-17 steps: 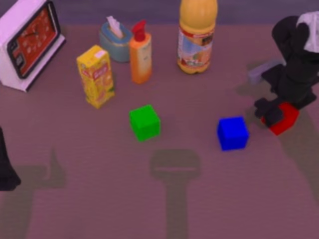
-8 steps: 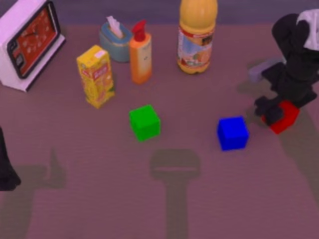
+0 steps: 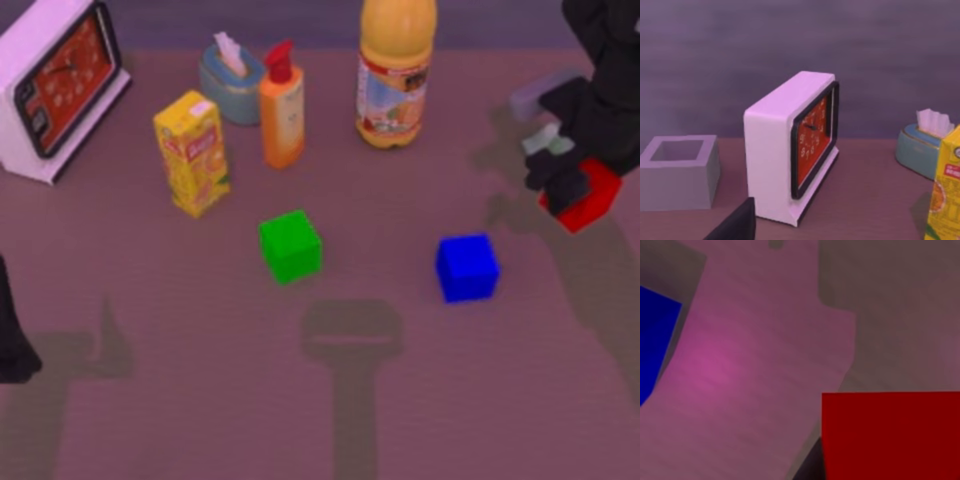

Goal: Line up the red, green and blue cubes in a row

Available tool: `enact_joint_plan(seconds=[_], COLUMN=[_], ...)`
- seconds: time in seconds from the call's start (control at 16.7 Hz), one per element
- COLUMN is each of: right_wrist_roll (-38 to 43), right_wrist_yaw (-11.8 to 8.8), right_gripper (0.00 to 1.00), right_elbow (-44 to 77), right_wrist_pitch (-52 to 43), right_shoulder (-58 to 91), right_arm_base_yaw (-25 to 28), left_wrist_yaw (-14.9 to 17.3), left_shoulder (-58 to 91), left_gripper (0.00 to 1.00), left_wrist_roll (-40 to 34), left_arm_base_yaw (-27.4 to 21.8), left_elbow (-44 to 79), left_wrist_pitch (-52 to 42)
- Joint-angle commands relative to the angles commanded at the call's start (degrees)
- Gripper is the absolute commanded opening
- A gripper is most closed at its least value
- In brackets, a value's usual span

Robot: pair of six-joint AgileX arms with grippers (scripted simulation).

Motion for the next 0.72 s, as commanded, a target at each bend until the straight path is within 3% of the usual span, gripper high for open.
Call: enact_joint_plan(seconds=[0.36, 0.72], right_wrist_roll=[3.86, 26.24], right_wrist_yaw=[0.06, 0.49], right_gripper=[0.0, 0.0], right_elbow=[1.46, 7.3], right_wrist_pitch=[-0.64, -4.2], right_shoulder=[1.12, 4.41], right_arm_base_yaw=[2.46, 15.7], left_wrist_yaw=[0.0, 0.0], left_shoulder=[0.0, 0.0], left_gripper=[1.0, 1.0], left_wrist_roll=[0.0, 0.0], left_arm_base_yaw=[0.0, 0.0], left_elbow=[0.0, 0.0], left_wrist_pitch=[0.0, 0.0])
